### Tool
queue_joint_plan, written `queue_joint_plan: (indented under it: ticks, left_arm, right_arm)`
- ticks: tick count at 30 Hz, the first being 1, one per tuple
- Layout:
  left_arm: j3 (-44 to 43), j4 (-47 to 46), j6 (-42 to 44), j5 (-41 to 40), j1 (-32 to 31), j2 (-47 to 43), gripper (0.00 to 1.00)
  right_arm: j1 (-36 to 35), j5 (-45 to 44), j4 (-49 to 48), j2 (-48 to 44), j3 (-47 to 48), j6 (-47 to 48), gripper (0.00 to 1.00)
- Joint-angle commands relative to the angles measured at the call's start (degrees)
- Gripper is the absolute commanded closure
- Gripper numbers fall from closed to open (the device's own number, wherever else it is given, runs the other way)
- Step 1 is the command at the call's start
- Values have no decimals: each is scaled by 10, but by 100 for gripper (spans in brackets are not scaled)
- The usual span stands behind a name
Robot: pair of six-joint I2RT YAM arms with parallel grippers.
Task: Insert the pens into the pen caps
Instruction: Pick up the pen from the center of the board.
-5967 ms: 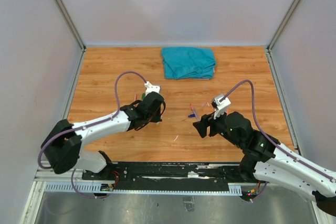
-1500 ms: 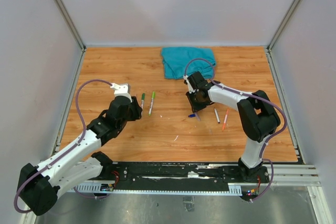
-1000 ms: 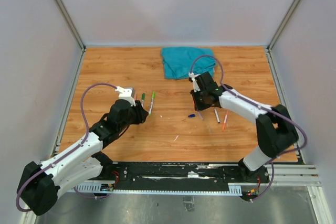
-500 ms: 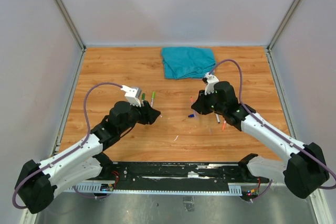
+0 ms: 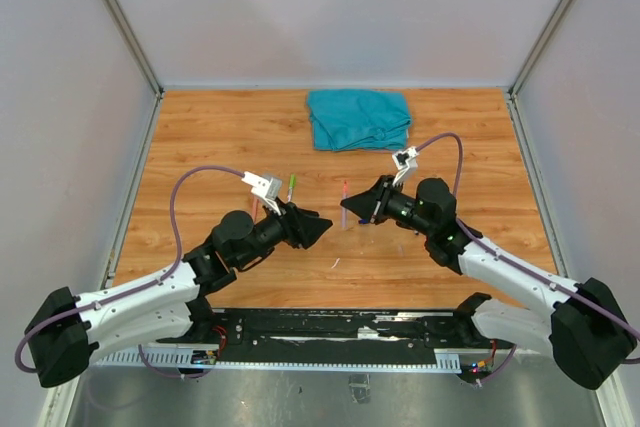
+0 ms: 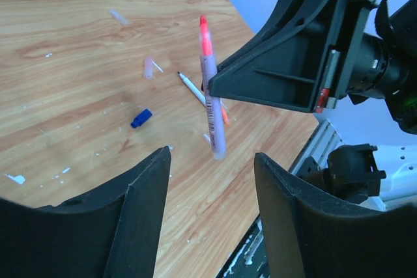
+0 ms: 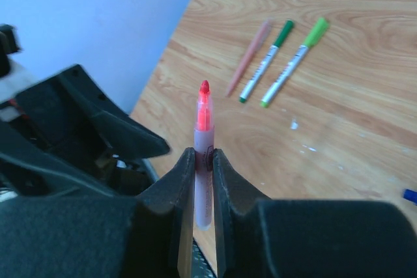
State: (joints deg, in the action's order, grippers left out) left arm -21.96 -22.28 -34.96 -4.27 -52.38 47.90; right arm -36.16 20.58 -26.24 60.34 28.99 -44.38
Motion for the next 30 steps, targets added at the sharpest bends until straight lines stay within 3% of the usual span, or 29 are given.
queue_joint_plan:
  ticks: [1,14,30]
  left_arm:
    - [-7,-55,-5,8,-11,26,42]
    - [-17,-76,-1,26,-14,42,50]
    - [-26,-62,1,13,-14,40,61]
  right_arm:
    - [-19,6,-140,6,-15,-77,99]
    - [-48,47,-206,62,-10,-103,99]
    - [-66,68,-247,69,-36,-102,99]
